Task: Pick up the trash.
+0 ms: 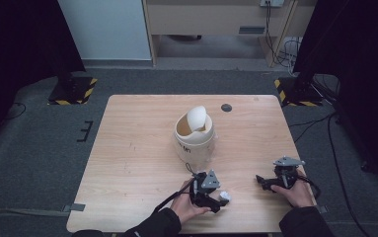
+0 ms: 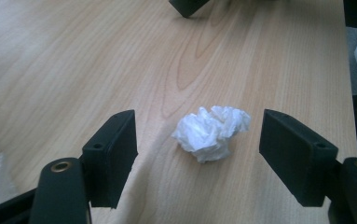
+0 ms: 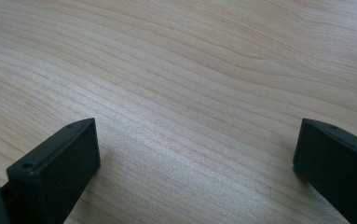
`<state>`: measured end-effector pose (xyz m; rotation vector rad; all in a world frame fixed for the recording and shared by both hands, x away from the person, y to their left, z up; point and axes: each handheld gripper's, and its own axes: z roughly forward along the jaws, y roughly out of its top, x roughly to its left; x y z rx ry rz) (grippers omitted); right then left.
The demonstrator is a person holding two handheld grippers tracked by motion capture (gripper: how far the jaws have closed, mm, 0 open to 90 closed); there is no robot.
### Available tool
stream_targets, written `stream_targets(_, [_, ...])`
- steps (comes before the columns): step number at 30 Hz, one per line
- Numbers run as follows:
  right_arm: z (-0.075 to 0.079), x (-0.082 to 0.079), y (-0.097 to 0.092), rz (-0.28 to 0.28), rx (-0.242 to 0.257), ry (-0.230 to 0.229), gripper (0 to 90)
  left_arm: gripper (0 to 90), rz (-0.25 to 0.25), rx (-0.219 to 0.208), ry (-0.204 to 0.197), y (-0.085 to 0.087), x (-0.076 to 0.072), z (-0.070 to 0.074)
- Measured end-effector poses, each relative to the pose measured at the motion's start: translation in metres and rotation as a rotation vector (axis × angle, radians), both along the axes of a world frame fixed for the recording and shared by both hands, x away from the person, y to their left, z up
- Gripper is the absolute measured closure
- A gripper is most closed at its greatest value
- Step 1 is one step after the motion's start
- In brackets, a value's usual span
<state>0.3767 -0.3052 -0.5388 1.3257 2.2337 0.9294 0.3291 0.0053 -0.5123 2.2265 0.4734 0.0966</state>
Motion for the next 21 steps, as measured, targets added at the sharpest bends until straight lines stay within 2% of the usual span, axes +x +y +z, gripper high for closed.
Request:
stream_targets(1, [0.0000, 0.0000, -0.0001, 0.001, 0.000, -0.001, 0.7, 28.1, -0.004, 0.011, 0.001, -0.0016, -0.0002, -0.0003])
stream_targets(7, [0.0000, 0.0000, 0.0000, 0.000, 0.000, 0.000, 0.7, 31.9, 0.003, 0.014, 0.005, -0.0058, -0.0006, -0.0014])
stream_targets(18, [0.0000, 0.0000, 0.0000, 0.000, 0.000, 0.000, 0.7, 43.6, -0.009, 0.043, 0.020, -0.0111, -0.0032, -0.0053])
stream_targets(21, [0.0000, 0.0000, 0.0000, 0.000, 0.000, 0.000, 0.7, 47.4, -0.012, 0.062, 0.018, -0.0115, -0.0031, -0.0062])
